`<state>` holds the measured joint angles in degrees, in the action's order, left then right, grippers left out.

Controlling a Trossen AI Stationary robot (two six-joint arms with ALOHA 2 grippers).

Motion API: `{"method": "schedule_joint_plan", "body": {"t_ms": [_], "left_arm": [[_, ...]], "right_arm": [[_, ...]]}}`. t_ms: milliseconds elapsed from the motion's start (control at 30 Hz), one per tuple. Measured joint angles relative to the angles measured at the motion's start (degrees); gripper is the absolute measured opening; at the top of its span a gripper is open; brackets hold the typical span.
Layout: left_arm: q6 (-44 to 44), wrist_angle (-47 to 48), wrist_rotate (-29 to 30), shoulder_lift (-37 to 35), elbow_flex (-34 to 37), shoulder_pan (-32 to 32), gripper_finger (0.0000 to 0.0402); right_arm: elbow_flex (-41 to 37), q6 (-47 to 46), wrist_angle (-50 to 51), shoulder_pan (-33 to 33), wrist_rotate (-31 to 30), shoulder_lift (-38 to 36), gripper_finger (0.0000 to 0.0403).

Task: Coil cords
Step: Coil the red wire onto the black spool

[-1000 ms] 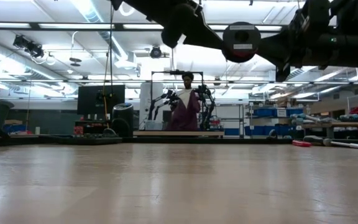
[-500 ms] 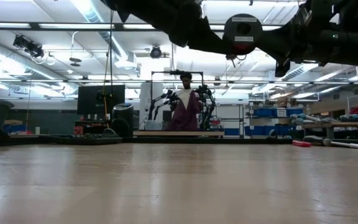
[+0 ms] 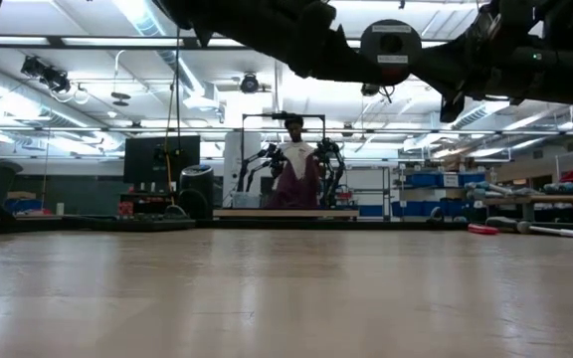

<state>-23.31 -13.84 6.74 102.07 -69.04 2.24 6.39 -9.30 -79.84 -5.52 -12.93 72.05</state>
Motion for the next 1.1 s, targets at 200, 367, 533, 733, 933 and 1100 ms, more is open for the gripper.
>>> {"method": "schedule_joint_plan", "body": {"t_ms": [200, 367, 533, 733, 933, 1100], "left_arm": [[2.60, 0.14, 0.02, 0.00, 0.00, 0.00, 0.0008], [3.73, 0.29, 0.04, 0.00, 0.00, 0.00, 0.0053], [5.59, 1.69, -2.20, 0.00, 0.00, -0.02, 0.0084], [5.96, 6.05, -2.78, 0.00, 0.00, 0.41, 0.0087], [6.48, 8.08, -2.78, 0.00, 0.00, 0.88, 0.0088], [10.02, 11.55, -2.75, -0.03, -0.02, 0.87, 0.0088]], "right_arm": [[0.02, 0.00, 0.38, 0.00, 0.23, 0.00, 0.0001], [0.02, 0.02, 0.51, 0.00, 0.58, 0.00, 0.0002], [0.02, 0.04, 0.71, 0.00, 0.62, 0.00, 0.0002], [0.02, 0.04, 0.76, 0.00, 0.57, 0.00, 0.0002], [0.02, 0.04, 0.63, 0.00, 0.55, 0.00, 0.0003], [0.02, 0.04, 0.64, 0.00, 0.55, 0.00, 0.0003]]}}
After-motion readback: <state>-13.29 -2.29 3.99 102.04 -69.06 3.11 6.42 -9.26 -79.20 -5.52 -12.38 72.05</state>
